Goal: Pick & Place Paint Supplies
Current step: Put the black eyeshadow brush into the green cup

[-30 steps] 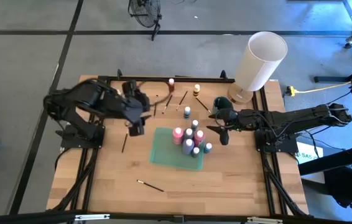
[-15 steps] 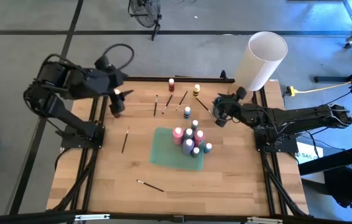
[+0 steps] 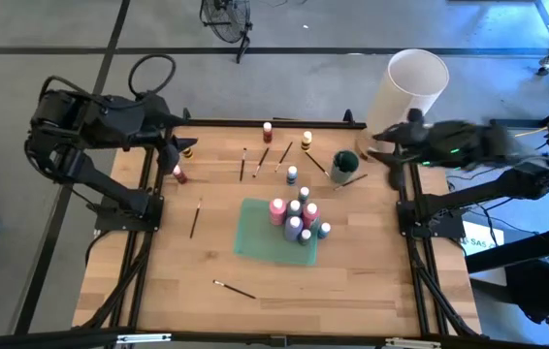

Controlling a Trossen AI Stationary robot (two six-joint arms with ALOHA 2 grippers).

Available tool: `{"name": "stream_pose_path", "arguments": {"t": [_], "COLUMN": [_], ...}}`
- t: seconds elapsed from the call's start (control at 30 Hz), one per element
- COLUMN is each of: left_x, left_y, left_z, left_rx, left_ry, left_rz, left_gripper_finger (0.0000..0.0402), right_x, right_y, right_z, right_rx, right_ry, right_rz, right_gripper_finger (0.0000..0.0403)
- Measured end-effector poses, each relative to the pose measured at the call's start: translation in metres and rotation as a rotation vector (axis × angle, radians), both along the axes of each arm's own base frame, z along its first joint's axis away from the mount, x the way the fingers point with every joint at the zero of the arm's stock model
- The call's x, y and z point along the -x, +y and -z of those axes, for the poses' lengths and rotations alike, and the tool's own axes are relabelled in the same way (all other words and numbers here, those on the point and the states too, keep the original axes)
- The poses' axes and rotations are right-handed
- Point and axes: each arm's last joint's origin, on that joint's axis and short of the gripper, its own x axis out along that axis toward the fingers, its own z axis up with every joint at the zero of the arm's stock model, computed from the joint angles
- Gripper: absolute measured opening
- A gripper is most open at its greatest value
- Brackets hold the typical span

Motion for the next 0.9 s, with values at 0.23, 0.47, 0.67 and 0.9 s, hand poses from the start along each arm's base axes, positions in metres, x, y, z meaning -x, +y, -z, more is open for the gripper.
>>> {"name": "stream_pose_path", "arguments": {"t": [0.23, 0.47, 0.67, 0.9], "left_x": [-0.022, -0.058, -0.077, -0.072], "left_y": [0.000, -0.005, 0.014, 0.075], "left_z": [0.006, 0.020, 0.030, 0.035], "left_rx": [-0.008, -0.012, -0.103, -0.077], "left_ry": [0.020, 0.140, 0.274, 0.352], "left_rz": [-0.078, 0.000, 0.032, -0.134], "left_gripper_finger": [0.0265, 0.0265, 0.0265, 0.0265], "right_x": [0.041, 0.050, 0.034, 0.008], "right_y": [0.002, 0.002, 0.000, 0.001], "right_z": [-0.032, -0.026, -0.031, -0.031], "right_rx": [-0.185, -0.229, -0.195, -0.213], "right_ry": [0.009, 0.073, 0.002, -0.014], "right_rz": [-0.060, -0.018, 0.075, 0.088], "right_gripper_finger": [0.0206, 0.0206, 0.0206, 0.0206]}}
